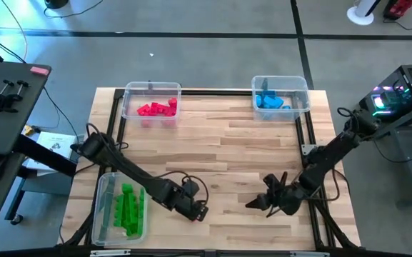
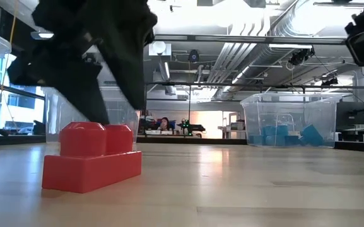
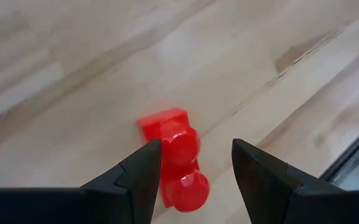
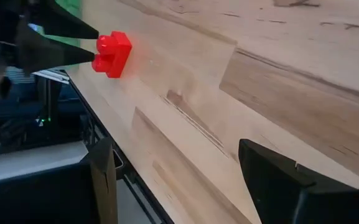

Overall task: Sort blocks
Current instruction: Put the red game piece into the top left transparent bin

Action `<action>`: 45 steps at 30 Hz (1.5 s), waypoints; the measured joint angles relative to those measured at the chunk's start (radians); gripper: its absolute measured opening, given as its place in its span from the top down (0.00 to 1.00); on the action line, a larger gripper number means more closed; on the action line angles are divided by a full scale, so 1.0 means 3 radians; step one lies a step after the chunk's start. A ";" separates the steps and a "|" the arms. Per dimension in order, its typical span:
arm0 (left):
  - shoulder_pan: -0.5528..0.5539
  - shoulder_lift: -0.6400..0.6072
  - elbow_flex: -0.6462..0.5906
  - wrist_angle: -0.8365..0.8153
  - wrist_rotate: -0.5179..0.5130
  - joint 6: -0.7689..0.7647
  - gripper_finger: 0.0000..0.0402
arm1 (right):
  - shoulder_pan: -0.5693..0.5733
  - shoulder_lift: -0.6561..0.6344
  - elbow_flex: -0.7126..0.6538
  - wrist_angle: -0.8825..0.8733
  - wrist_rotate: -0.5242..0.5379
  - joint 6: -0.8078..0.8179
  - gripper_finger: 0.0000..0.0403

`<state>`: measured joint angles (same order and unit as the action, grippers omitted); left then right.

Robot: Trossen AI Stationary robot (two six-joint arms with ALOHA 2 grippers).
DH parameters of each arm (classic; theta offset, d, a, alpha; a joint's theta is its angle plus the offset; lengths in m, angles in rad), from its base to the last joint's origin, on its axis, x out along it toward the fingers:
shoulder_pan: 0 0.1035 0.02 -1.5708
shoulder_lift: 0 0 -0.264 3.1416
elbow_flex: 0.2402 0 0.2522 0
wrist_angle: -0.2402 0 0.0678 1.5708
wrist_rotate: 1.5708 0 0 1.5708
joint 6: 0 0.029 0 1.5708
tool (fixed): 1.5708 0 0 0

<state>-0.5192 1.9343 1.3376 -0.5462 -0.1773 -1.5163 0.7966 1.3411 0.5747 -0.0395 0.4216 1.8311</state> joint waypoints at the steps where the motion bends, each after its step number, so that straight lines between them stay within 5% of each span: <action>1: -0.0010 0.0023 0.0000 0.0002 0.0002 -0.0043 0.54 | 0.0025 0.0000 0.0000 -0.0010 0.0030 0.0005 0.47; 20: 0.0023 0.0326 0.0000 0.0064 0.0066 0.0046 0.60 | 0.0060 0.0000 0.0000 -0.0116 0.0116 -0.0200 0.47; 24: 0.0064 0.0319 0.0042 0.0048 0.0056 0.0300 0.76 | 0.0060 0.0000 0.0000 -0.0149 0.0135 -0.0199 0.47; 30: 0.0255 0.0170 0.0331 -0.0164 0.0022 0.1153 0.76 | 0.0060 0.0000 0.0000 -0.0132 0.0128 -0.0198 0.47; 33: 0.0486 -0.0175 0.0582 -0.0732 -0.0418 0.1655 0.76 | 0.0060 0.0001 0.0000 -0.0064 0.0135 -0.0198 0.47; 40: 0.1248 -0.1356 0.0908 -0.2197 -0.2048 0.2242 0.76 | 0.0059 0.0001 0.0000 0.0168 0.0287 -0.0198 0.47; 45: 0.2181 -0.1994 0.0440 -0.2483 -0.1970 0.2430 0.76 | 0.0056 0.0001 0.0000 0.0264 0.0676 -0.0196 0.47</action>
<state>0.1352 1.3360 1.4695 -1.2912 -0.7683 -0.7873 0.8135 1.3415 0.5747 0.0396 0.6245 1.7721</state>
